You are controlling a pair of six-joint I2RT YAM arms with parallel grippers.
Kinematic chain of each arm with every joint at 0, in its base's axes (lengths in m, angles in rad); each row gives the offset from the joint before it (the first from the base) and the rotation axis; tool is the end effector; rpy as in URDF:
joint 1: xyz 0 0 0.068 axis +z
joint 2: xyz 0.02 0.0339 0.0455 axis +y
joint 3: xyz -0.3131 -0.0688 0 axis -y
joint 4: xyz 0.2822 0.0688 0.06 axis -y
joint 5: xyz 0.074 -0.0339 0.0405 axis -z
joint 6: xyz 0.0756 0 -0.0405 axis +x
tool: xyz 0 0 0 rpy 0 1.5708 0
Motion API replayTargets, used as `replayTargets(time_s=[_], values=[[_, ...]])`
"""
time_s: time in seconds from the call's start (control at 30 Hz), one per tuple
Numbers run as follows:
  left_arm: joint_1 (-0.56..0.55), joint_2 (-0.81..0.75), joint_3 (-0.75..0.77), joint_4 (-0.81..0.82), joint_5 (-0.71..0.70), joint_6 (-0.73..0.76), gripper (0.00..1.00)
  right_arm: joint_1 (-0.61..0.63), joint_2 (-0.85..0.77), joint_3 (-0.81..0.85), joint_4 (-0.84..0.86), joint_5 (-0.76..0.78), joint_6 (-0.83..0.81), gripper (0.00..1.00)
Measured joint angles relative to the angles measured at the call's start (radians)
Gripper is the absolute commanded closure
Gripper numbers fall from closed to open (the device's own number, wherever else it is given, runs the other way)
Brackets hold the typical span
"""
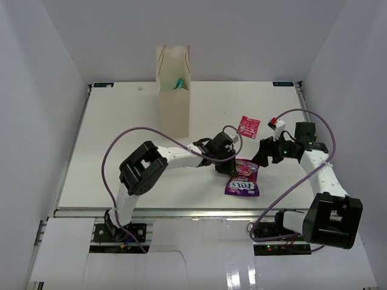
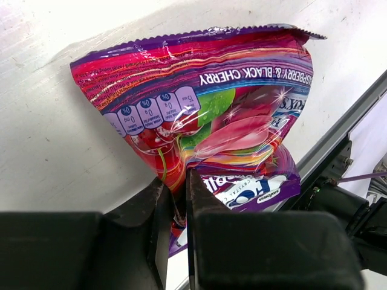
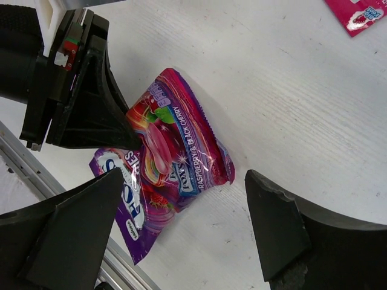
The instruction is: Place the snacks into the paper bag
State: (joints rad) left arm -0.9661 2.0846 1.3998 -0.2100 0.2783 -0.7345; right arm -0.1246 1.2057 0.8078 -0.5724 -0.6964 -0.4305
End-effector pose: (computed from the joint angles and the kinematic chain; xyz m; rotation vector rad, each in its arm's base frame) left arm 0.2798 -0.4414 0.1397 0.4494 2.6989 -0.9743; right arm 0.2702 0.0150 0.2430 -0.6107 2.2517 0.6127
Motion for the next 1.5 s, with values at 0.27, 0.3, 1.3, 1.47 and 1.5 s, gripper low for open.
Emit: replayTargets(time_s=[0.27,0.3,1.3,1.47,1.5], values=[[0.005,-0.146,-0.114,-0.014,-0.063,0.015,1.0,-0.012,0.0,0.002,-0.001,-0.015,0.0,0.13],[0.008,-0.193,-0.14,-0.023,-0.081,0.021,1.0,-0.013,0.0,0.003,-0.001,-0.016,0.0,0.13],[0.442,-0.528,0.506,-0.203,-0.579,0.414,1.0,-0.023,0.02,0.034,0.022,-0.04,0.003,0.13],[0.457,-0.456,0.587,-0.217,-0.613,0.471,1.0,-0.026,0.021,0.034,0.023,-0.04,0.003,0.13],[0.457,-0.452,0.591,-0.216,-0.617,0.48,1.0,-0.026,0.022,0.034,0.024,-0.04,0.003,0.13]])
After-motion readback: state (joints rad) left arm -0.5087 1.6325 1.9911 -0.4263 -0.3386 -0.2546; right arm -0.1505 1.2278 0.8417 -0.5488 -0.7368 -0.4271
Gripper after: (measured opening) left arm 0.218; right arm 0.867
